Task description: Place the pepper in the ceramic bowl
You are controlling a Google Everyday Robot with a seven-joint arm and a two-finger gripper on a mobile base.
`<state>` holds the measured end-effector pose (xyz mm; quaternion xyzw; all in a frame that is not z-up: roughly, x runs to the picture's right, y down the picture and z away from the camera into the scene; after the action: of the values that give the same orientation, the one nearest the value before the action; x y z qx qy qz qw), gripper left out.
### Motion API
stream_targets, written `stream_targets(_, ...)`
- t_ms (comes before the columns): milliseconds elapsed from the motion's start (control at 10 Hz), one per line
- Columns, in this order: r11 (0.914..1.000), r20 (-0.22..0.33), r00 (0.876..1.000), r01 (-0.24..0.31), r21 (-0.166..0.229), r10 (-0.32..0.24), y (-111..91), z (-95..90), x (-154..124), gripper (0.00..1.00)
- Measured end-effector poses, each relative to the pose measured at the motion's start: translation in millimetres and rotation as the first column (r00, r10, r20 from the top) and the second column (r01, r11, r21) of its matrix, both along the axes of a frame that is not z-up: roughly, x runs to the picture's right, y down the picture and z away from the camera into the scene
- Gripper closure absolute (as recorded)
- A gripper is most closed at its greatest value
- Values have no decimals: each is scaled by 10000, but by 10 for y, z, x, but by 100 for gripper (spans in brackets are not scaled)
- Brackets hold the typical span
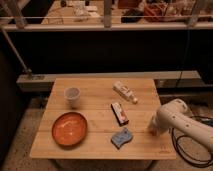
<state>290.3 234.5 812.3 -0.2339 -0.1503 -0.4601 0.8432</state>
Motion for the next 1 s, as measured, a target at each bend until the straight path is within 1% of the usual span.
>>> stream_targets(200,9999,83,9999,144,65,-144,-111,-90,-78,94)
stream_targets(300,9995,184,9995,272,133,-275,-162,-124,-160,98)
stream_targets(600,9970,604,9957,684,364,-705,-386,-303,-642,100)
stream_targets(800,9936,811,9915,975,576,-1020,-527,-432,-842,100)
stream_targets(900,9921,846,9901,1063,672,-1118,-591,-436,-957,99)
stream_targets(1000,9914,866,9895,1096,715,-1157,-646,-393,-1073,93)
